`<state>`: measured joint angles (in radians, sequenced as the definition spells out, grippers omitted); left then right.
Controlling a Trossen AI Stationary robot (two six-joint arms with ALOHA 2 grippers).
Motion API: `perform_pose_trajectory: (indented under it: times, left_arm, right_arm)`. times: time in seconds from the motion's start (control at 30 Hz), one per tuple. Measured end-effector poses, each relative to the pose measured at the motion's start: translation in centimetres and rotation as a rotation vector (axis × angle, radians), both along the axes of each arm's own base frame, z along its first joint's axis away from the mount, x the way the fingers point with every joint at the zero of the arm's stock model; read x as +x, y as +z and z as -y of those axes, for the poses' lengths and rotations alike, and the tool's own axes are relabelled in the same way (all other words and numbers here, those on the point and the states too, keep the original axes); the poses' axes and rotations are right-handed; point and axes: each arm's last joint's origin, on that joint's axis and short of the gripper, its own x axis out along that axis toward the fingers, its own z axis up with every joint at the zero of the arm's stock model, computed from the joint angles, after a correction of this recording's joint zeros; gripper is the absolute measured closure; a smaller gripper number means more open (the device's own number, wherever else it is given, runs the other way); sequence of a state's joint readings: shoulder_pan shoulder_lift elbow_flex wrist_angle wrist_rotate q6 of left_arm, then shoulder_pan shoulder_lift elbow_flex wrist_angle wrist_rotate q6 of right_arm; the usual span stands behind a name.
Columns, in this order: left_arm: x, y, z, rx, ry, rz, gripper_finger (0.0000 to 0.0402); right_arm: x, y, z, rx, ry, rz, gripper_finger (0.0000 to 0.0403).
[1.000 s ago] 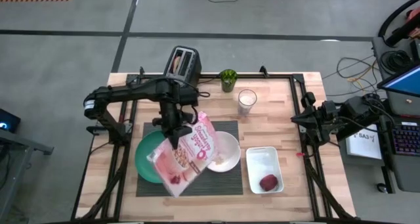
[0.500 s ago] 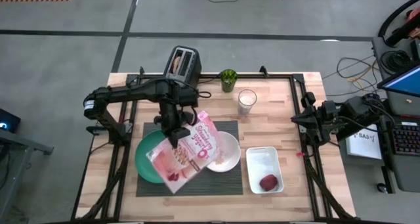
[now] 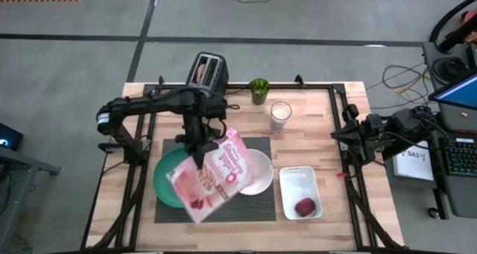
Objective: Arrange a breakfast setting
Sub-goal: Pour the cereal into the white bowl
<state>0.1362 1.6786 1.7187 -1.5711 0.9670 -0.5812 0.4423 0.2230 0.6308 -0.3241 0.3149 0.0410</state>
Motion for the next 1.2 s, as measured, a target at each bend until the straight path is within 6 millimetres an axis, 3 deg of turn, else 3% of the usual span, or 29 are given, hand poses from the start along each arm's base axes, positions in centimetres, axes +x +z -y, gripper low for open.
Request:
perform_pose_trajectory:
  times: [0.1,0.27,0.63,1.2]
  left_arm:
    - [-0.2,0.1,-0.3,0.049,0.028,-0.023,0.0402]
    - [0.4,-1.1,0.9,-0.051,-0.014,-0.058,0.0402]
    - [-0.2,-0.5,-0.4,-0.044,0.037,-0.049,0.0402]
    - [-0.2,-0.5,-0.1,0.014,-0.02,0.013,0.0402]
  right_arm:
    - [0.0,0.0,0.0,0.001,0.0,0.0,0.038]
    - [0.0,0.0,0.0,0.002,0.0,0.001,0.038]
    - [0.0,0.0,0.0,0.004,0.0,0.0,0.038]
    - [0.0,0.0,0.0,0.003,0.0,-0.001,0.038]
